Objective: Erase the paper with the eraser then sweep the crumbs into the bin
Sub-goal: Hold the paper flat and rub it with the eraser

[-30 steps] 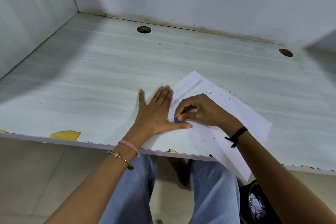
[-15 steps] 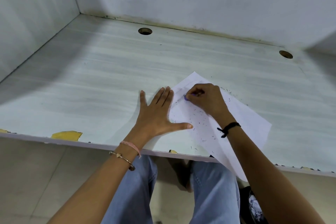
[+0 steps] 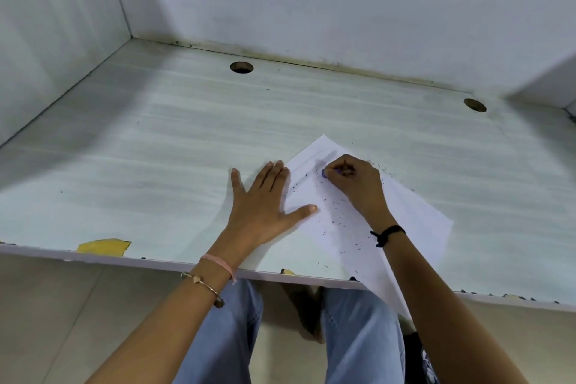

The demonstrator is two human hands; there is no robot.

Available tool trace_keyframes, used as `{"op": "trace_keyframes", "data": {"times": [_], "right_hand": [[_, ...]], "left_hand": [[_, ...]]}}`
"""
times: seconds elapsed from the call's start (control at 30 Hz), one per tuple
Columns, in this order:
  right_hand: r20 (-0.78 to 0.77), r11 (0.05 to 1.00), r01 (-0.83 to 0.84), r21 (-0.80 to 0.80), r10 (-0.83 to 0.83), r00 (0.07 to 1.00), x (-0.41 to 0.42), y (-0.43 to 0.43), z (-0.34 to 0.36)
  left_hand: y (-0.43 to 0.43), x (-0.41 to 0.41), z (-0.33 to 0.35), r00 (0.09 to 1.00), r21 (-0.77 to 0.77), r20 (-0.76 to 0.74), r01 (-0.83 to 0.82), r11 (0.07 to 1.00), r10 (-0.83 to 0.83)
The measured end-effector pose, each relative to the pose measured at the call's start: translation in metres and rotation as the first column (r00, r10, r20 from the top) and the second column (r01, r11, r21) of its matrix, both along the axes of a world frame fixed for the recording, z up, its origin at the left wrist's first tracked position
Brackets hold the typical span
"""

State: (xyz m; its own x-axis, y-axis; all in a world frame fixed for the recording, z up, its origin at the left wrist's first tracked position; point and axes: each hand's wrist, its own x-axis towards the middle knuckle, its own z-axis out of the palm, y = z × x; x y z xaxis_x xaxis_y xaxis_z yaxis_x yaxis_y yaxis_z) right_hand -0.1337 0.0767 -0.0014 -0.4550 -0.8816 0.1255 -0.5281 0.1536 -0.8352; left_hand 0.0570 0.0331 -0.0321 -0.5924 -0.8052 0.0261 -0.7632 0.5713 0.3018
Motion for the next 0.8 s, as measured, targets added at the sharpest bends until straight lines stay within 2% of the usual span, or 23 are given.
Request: {"op": "trace_keyframes", "data": {"times": [0.07,0.17,0.37,0.53,0.67,0.8], "right_hand": [[0.055,1.0,-0.011,0.022,0.01,0.998,-0.004,0.0,0.002],[0.018,0.996,-0.052,0.076,0.05,0.999,-0.008,-0.002,0.004],[-0.087,0.998,-0.051,0.028,0.054,0.995,-0.002,-0.006,0.004],[-0.184,0.977,-0.187,0.105,0.204,0.962,0.005,-0.006,0.007],[-0.213,0.993,-0.082,0.085,0.098,0.972,-0.007,-0.017,0.015],[-0.25,0.955,-0.219,0.2,0.266,0.931,0.011,-0.011,0.015]], "left_hand": [[-0.001,-0.007,0.002,0.999,-0.026,-0.037,-0.019,0.999,0.018],[-0.008,-0.02,0.003,0.996,-0.064,-0.085,0.016,0.998,-0.021],[-0.02,-0.039,0.001,0.998,-0.026,0.011,0.069,0.997,-0.069],[-0.022,-0.04,-0.004,0.998,-0.061,0.026,0.065,0.996,-0.064],[-0.022,-0.041,-0.006,0.998,-0.058,0.013,0.067,0.996,-0.066],[-0.024,-0.041,-0.008,0.997,-0.091,0.022,0.07,0.993,-0.068]]}}
